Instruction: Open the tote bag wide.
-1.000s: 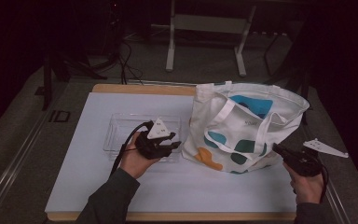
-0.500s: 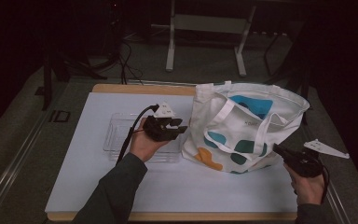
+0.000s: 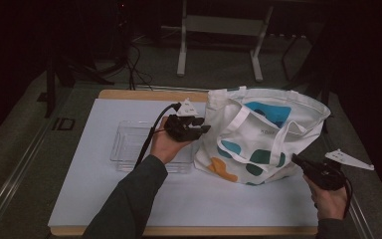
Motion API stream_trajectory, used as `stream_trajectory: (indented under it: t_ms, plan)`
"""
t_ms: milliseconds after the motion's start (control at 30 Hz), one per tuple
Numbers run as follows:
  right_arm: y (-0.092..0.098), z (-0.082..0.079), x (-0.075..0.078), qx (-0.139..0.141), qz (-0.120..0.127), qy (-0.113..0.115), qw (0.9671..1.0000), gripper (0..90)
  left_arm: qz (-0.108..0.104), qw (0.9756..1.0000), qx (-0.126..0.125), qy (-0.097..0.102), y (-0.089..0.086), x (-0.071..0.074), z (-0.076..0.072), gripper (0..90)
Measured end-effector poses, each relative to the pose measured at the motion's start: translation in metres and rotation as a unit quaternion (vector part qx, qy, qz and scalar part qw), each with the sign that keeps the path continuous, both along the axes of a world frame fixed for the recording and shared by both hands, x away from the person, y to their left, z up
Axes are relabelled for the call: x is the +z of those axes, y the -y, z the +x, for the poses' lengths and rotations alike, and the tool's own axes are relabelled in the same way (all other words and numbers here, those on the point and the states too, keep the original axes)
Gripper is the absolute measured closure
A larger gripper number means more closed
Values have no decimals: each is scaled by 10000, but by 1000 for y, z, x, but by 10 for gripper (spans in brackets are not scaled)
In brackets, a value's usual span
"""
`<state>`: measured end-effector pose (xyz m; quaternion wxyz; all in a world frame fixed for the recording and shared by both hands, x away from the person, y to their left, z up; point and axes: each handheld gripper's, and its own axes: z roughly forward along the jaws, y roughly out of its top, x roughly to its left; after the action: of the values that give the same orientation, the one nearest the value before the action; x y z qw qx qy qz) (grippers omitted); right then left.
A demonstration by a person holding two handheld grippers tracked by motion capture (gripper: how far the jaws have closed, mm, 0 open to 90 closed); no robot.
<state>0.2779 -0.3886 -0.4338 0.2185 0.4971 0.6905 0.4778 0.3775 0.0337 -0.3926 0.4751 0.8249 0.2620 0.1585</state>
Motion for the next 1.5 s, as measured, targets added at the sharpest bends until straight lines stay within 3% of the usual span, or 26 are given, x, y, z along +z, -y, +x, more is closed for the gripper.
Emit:
stream_trajectory:
  t_ms: [100,233,700,933,1500]
  plan:
    - [-1,-1,1,-19,-7,30,10000,893,74,10000,29,38,3,1,-1,817]
    - [-2,-3,4,-47,-45,117,9999,895,102,9999,0,138,0,5,-6,862]
    - [-4,-18,15,42,-109,357,9993,897,-13,9998,-51,175,-11,12,-16,867]
    - [-5,-29,16,76,-143,469,9988,898,50,9997,-95,241,-13,15,-23,869]
    - [-7,-51,10,142,-129,546,9983,898,21,9996,-185,212,-18,7,-34,868]
